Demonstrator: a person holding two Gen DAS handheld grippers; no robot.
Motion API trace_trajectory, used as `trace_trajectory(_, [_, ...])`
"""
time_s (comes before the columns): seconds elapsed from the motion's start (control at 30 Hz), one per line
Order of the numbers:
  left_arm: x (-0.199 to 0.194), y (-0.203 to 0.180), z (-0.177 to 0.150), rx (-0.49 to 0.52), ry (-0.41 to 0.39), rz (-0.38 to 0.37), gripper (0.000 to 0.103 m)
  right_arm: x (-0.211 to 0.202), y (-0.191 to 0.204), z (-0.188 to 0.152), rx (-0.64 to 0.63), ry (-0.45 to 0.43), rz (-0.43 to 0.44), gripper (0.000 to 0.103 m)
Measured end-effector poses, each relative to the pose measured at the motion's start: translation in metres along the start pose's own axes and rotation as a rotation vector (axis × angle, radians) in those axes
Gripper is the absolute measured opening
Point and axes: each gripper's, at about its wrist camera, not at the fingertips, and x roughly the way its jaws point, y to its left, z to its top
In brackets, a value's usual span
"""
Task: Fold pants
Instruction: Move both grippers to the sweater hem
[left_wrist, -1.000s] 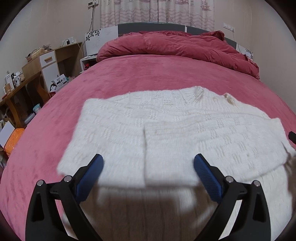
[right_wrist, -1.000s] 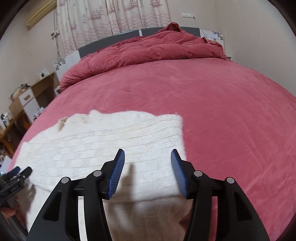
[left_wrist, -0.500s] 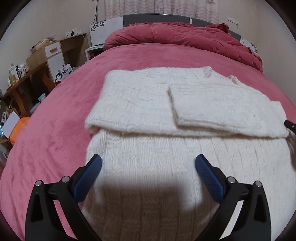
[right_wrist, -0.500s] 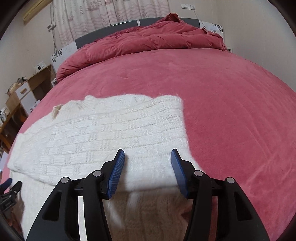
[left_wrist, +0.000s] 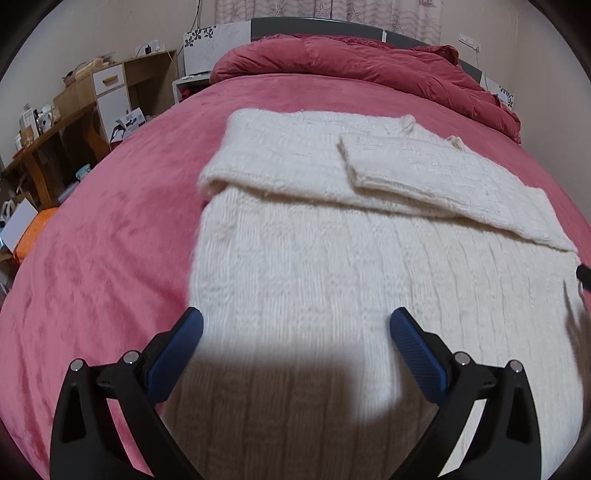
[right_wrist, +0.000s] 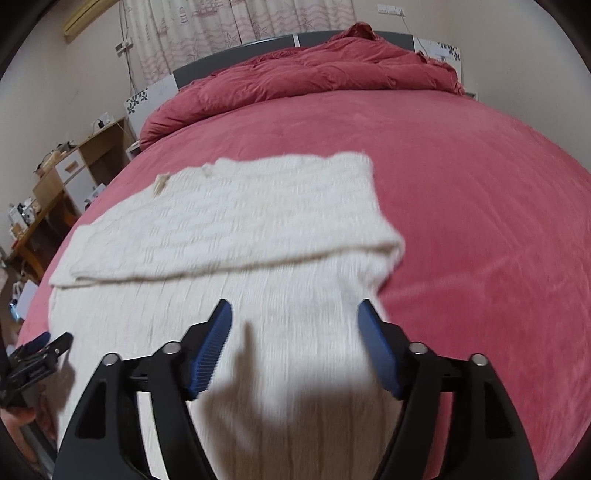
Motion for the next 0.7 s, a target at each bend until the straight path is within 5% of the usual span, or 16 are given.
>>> trace_trajectory(0.13, [-0.008,0.002,-0.009,0.005,0.011,-0.009,0.101,-0.007,0.0,-0.019,0.04,0.031,0.02,0.086])
trace_trajectory(0.5, [-0.06,0.045,-0.048,0.071,0.021,-0.208,0.101,-0.055,-0.016,-0.046,0.112,0.056,0.167,0.086])
trace_trajectory(0.7, [-0.073,0.103,-0.072,-0.109,0.042,-0.408,0.1,-0.077,-0.05,-0.058,0.187,0.122,0.256,0.073])
